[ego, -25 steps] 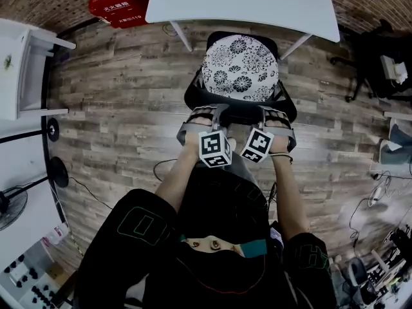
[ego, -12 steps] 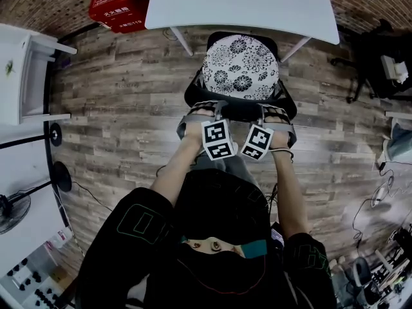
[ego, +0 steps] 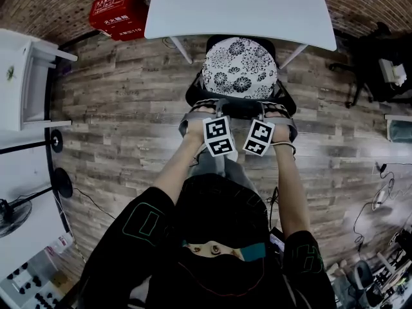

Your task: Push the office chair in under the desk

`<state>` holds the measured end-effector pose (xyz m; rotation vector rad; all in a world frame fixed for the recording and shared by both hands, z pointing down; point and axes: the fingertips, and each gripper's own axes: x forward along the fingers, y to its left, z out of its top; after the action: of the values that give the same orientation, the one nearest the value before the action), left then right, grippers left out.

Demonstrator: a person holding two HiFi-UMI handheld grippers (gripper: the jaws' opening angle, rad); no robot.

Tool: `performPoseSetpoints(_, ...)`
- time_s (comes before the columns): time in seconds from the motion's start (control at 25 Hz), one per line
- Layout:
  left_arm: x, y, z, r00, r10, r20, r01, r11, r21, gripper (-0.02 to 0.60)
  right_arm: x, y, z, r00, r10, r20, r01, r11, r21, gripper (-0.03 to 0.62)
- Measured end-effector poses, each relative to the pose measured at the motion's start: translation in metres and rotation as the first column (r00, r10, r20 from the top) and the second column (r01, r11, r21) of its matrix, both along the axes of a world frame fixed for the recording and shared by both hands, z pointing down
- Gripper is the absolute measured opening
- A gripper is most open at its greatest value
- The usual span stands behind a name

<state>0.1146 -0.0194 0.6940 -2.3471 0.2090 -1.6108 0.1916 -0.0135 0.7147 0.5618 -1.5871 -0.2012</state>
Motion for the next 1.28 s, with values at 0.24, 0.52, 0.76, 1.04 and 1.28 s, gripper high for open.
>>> performPoseSetpoints(0.24, 0.004, -0.02, -0.001, 1.0, 0.016, 0.0, -0.016, 1.0, 0.004, 0.179, 0.002, -0.019, -0.003, 1.0, 0.002, 0.025, -0.002, 1.0, -0.007, 0.063)
performPoseSetpoints(0.52, 0.011, -0.036, 0.003, 0.999, 0.035, 0.017, -0.035, 0.999, -0.028, 0.178, 0.008, -0.039, -0.004, 0.999, -0.005, 0.033, 0.004, 1.0, 0.021, 0.058)
performPoseSetpoints(0.76, 0.013, -0.057, 0.006, 0.998, 0.053, 0.043, -0.054, 0.998, 0.028, 0.166, 0.01, -0.056, -0.004, 0.999, -0.003, 0.037, 0.002, 1.0, 0.024, 0.054)
performPoseSetpoints(1.04, 0.023, -0.083, 0.007, 0.997, 0.062, 0.055, -0.063, 0.998, 0.031, 0.16, 0.02, -0.081, -0.004, 0.999, -0.012, 0.04, 0.011, 1.0, 0.019, 0.057)
performPoseSetpoints(1.28, 0.032, -0.106, 0.008, 0.996, 0.062, 0.059, -0.065, 0.997, 0.038, 0.155, 0.029, -0.105, -0.005, 0.999, -0.021, 0.037, 0.02, 0.999, 0.027, 0.054)
